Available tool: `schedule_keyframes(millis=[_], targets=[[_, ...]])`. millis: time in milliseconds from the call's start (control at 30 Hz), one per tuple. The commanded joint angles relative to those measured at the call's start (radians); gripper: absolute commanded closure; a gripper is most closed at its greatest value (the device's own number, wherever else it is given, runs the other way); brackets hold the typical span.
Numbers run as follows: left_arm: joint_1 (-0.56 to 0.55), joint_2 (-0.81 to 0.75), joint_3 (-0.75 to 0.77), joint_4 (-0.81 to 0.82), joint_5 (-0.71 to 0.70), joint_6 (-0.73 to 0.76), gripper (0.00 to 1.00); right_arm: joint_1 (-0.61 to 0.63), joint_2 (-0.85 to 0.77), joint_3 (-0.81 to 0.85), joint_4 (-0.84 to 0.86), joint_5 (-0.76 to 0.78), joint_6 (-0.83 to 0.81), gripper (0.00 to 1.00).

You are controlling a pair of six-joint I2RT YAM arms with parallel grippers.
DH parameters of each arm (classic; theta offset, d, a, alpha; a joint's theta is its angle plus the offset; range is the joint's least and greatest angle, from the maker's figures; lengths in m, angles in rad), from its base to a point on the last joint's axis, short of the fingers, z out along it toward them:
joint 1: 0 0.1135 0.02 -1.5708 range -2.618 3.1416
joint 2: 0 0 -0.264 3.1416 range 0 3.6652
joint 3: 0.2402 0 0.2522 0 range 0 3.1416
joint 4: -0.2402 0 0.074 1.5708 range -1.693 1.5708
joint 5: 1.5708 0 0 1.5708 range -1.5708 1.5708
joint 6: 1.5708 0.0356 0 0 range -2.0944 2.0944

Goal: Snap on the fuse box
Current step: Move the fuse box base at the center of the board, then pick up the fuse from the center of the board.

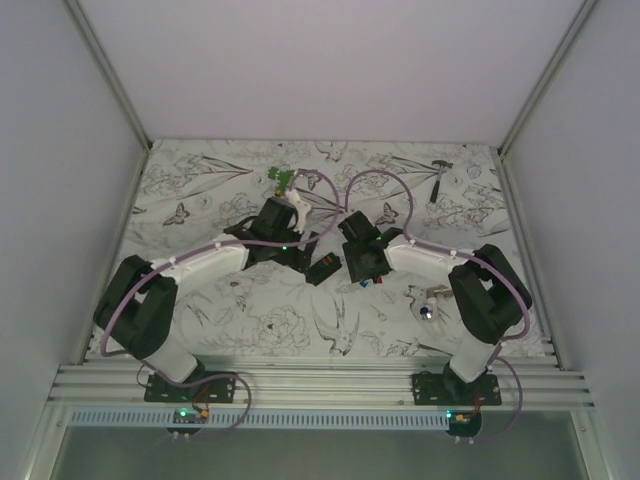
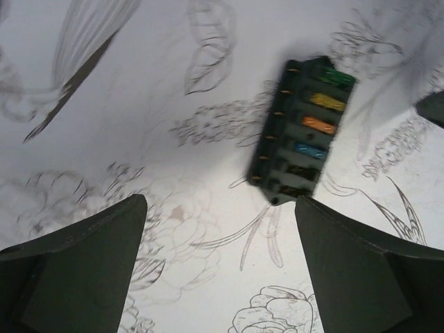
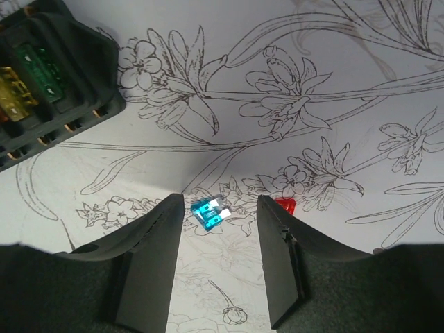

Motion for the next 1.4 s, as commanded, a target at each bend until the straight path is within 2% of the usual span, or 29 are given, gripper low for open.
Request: schedule_keyframes(millis=[0, 233, 567, 800, 1133, 1367], targets=[[0.066, -0.058, -0.070, 0.010, -0.062, -0.206, 0.06, 0.013, 0.024, 0.028, -0.009, 0.054, 0.031, 0.48], [0.141, -0.108, -0.124, 0.000, -0.073, -0.320, 0.04, 0.017, 0.033, 0.017, -0.052, 0.063, 0.041, 0.50], [0.162, -0.111, -0.126, -0.002, -0.049, -0.344, 0.04, 0.013, -0.055, -0.042, -0.131, 0.130, 0.085, 0.51], [0.163, -0.104, -0.122, -0.002, -0.038, -0.347, 0.04, 0.014, -0.077, -0.040, -0.050, 0.054, 0.063, 0.51], [0.163, -0.090, -0.115, -0.002, -0.026, -0.350, 0.04, 0.005, -0.031, -0.018, 0.028, -0.004, -0.092, 0.54], [0.163, -0.083, -0.113, -0.001, -0.018, -0.352, 0.04, -0.015, 0.008, -0.012, 0.026, -0.029, -0.092, 0.56]])
